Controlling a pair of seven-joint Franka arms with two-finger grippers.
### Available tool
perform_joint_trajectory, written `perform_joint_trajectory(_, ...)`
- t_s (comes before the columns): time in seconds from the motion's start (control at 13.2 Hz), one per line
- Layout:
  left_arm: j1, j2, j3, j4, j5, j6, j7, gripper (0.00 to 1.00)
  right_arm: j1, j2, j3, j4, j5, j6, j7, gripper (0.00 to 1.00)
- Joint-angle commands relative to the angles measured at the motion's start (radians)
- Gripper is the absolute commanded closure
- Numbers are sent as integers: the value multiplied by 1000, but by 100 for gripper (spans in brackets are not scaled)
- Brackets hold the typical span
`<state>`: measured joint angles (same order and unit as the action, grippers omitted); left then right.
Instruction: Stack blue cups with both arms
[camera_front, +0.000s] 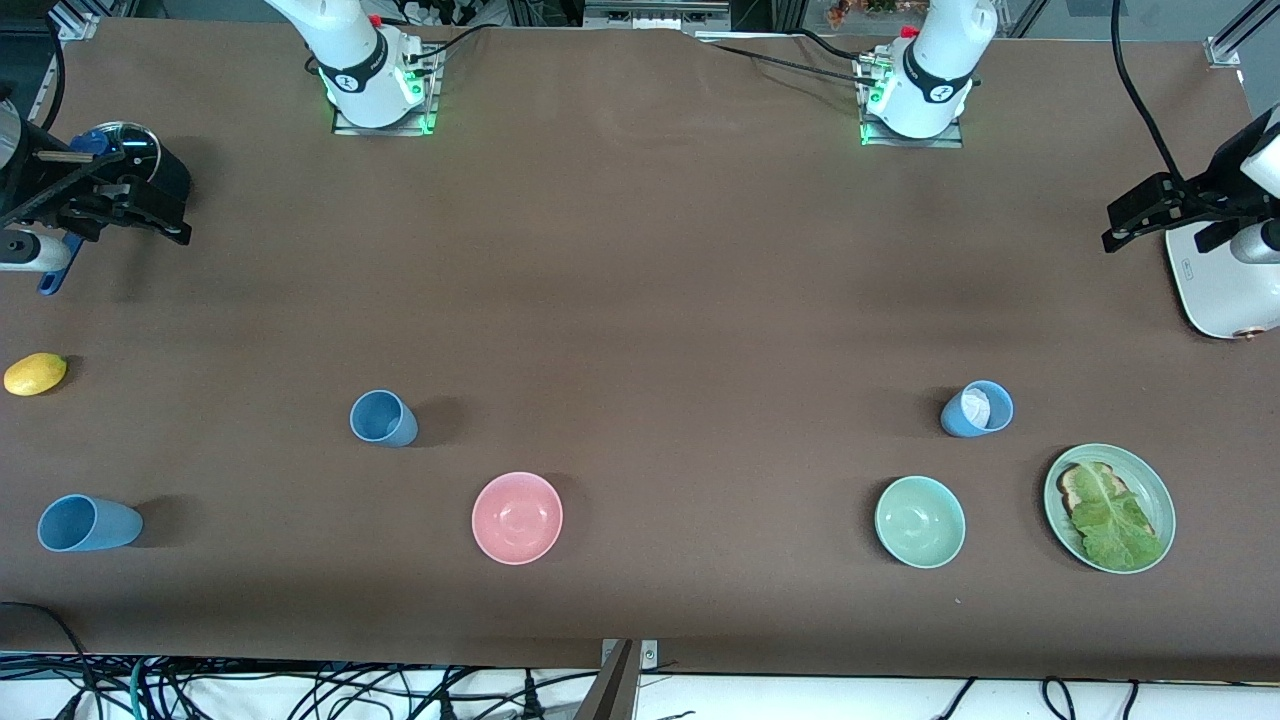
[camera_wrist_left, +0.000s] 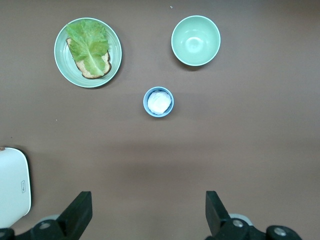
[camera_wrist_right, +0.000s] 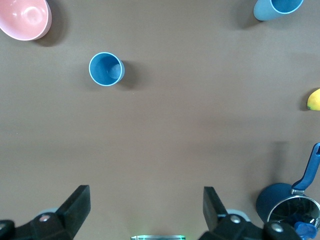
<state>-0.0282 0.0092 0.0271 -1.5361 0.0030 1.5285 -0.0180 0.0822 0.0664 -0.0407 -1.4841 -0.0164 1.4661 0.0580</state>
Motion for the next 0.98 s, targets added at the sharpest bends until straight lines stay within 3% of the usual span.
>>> perform_joint_trajectory(0.0,4,15,-1,33,-20,-18,6,0,1,1,1,22,-16,-21,-7,0)
perform_joint_trajectory(0.53,4,15,-1,33,-20,-18,7,0,1,1,1,24,-17,-21,-7,0)
perform_joint_trajectory(0.91,-12,69,-3,34,-21,19,6,15,1,1,1,24,-19,-21,-7,0)
